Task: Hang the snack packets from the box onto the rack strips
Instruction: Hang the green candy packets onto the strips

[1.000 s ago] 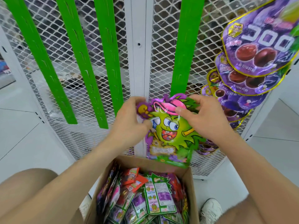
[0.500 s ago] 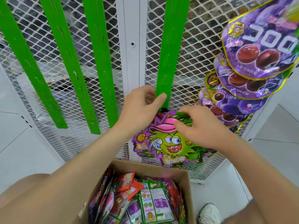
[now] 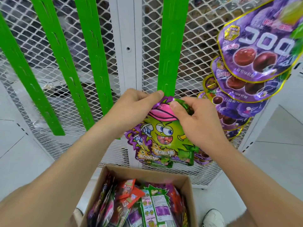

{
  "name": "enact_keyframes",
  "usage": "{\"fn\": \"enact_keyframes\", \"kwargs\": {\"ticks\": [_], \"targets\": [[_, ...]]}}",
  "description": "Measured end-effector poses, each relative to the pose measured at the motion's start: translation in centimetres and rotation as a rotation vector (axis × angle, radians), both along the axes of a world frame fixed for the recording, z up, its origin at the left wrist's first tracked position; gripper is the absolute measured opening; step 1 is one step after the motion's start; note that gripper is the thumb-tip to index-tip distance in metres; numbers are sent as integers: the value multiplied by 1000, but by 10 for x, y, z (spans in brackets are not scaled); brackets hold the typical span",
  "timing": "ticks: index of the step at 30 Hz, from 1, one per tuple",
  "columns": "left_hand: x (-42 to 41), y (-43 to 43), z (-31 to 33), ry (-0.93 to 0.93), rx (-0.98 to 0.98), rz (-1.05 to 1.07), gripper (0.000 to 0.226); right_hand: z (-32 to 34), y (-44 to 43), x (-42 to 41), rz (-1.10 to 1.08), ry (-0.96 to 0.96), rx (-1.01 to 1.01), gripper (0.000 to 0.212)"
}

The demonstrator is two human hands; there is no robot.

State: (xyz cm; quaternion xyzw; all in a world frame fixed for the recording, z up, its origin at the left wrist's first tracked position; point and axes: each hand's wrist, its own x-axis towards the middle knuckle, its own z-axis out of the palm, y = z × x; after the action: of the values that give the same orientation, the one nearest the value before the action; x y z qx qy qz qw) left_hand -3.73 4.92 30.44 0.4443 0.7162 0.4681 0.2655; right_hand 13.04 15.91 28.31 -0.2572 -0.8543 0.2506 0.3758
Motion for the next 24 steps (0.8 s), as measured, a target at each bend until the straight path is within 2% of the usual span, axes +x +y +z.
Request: {"fn": "enact_keyframes", "kwargs": {"ticks": [3, 7, 11, 16, 20, 24], "targets": [[5, 0, 3, -26, 15, 15, 60, 1, -6, -2, -25, 31, 2, 47], [2, 0, -1, -30, 25, 13, 85, 1, -10, -2, -57, 48, 23, 44], [2, 0, -1, -64, 42, 2, 84, 1, -14, -3, -99, 94, 147, 42], [4, -4, 0, -14, 47, 7, 74, -10, -3, -5, -125, -21, 272, 44], [7, -6, 2, 65, 66, 47, 81, -16, -3, -4, -113, -110, 314, 42], [10, -11, 1, 197, 78, 29, 68, -16, 2, -2, -98, -185, 323, 43]]}}
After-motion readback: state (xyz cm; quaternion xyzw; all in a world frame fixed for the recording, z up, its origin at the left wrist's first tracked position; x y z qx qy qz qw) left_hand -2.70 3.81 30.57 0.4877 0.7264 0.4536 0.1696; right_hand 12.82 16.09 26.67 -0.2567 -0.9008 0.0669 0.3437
